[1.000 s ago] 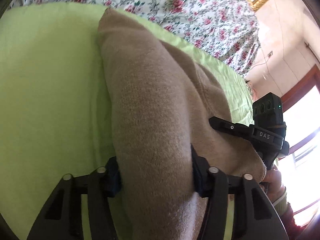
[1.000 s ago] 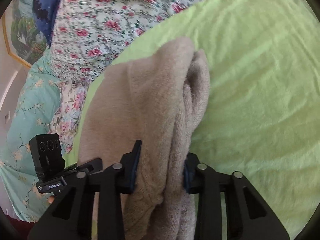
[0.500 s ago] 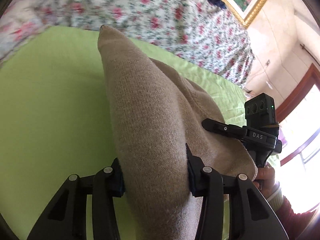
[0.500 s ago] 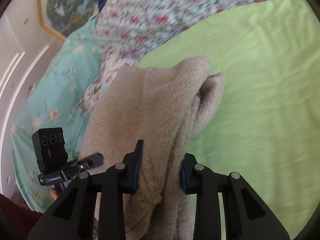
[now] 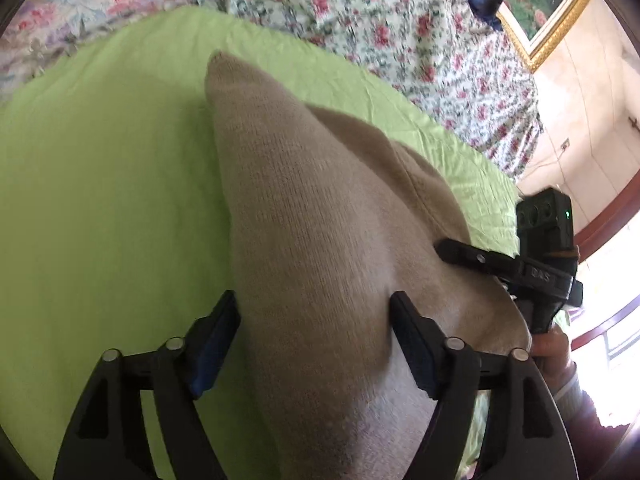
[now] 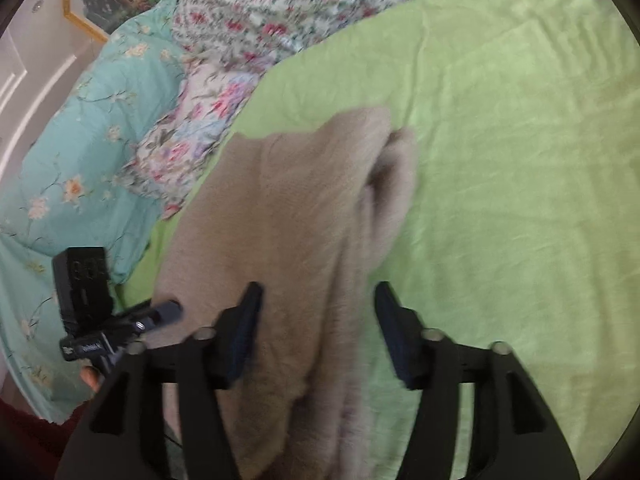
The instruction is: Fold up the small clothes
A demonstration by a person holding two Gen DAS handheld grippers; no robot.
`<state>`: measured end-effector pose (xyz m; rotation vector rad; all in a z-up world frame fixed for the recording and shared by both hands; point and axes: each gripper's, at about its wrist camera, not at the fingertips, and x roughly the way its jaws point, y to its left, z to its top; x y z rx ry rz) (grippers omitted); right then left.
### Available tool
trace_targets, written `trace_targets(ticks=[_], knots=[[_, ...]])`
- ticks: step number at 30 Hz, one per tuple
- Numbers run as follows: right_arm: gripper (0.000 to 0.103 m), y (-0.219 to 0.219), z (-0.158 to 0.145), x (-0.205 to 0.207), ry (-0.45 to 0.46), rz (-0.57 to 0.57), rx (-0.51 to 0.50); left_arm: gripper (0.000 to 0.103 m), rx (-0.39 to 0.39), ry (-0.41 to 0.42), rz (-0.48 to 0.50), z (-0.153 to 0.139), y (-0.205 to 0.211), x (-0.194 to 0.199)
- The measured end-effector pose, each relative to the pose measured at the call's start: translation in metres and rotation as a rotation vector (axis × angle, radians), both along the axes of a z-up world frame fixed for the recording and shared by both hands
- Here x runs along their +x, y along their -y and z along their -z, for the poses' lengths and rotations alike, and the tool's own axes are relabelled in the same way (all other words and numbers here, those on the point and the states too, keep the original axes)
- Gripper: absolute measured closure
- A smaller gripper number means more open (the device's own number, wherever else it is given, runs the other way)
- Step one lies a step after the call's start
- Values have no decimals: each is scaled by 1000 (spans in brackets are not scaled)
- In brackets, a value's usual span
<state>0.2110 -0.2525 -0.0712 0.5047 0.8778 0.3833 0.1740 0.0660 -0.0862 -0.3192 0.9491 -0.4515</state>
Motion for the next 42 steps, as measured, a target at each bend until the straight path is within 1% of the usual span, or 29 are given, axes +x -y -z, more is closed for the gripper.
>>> trace_targets(ticks=[2, 5, 6, 7, 8, 9, 10, 11, 12, 13, 14, 16, 17, 20, 22, 24, 25, 27, 28, 30, 32, 33, 34, 37, 39, 40, 42], knots=[[41, 13, -8, 8, 19, 39, 25, 26, 10, 17, -12, -7, -6, 5], [41, 23, -14, 35, 28, 66, 86, 26, 26, 40, -68, -18, -16, 19], [41, 23, -14, 43, 21, 69, 96, 27, 37, 39, -86, -20, -19, 24], [43, 22, -12, 55, 0, 73, 106, 27, 46, 38, -99, -20, -20, 30], [66, 19, -7, 70, -32, 67, 115, 27, 58, 42, -110, -22, -18, 35], [85, 15, -6, 76, -44, 54, 115, 30, 75, 46, -121, -22, -16, 38], [94, 12, -10, 81, -31, 45, 101, 36, 92, 47, -127, -22, -13, 42], [94, 9, -21, 79, 23, 37, 81, 40, 101, 49, -127, -23, -10, 44], [94, 6, -33, 72, 88, 29, 72, 50, 117, 55, -125, -24, -6, 45], [94, 5, -42, 66, 128, 37, 56, 58, 132, 64, -123, -25, -5, 45], [94, 5, -46, 62, 140, 56, 19, 60, 154, 78, -124, -28, -1, 43], [94, 5, -41, 64, 117, 89, -63, 60, 209, 107, -129, -31, 9, 40], [94, 5, -27, 69, 69, 103, -103, 60, 227, 110, -126, -29, 13, 40], [94, 6, 1, 77, -18, 110, -131, 60, 265, 92, -108, -19, 24, 41], [92, 10, 2, 74, -22, 121, -119, 60, 301, 90, -101, -15, 32, 41], [90, 13, -11, 66, -10, 149, -111, 60, 333, 96, -92, -19, 36, 39], [90, 13, -24, 57, 9, 163, -123, 60, 337, 97, -88, -22, 35, 36], [90, 10, -43, 38, 56, 166, -126, 62, 318, 100, -85, -30, 32, 30], [90, 4, -56, 24, 87, 152, -102, 62, 297, 106, -81, -37, 30, 22], [90, -9, -68, 3, 120, 122, -53, 62, 255, 136, -64, -48, 26, 5], [79, -28, -72, -22, 150, 87, 39, 62, 208, 162, -34, -56, 23, -14], [77, -39, -69, -33, 154, 56, 82, 62, 171, 175, -10, -59, 20, -28], [77, -49, -67, -37, 152, 44, 97, 62, 144, 179, 7, -60, 20, -37], [77, -67, -46, -44, 98, 17, 122, 63, 78, 164, 64, -54, 21, -62], [77, -69, -27, -41, 42, 24, 136, 65, 78, 152, 81, -47, 25, -68], [77, -68, -20, -38, 25, 28, 145, 67, 90, 140, 83, -41, 27, -71], [77, -67, -17, -37, 15, 37, 149, 67, 87, 129, 81, -35, 29, -73]])
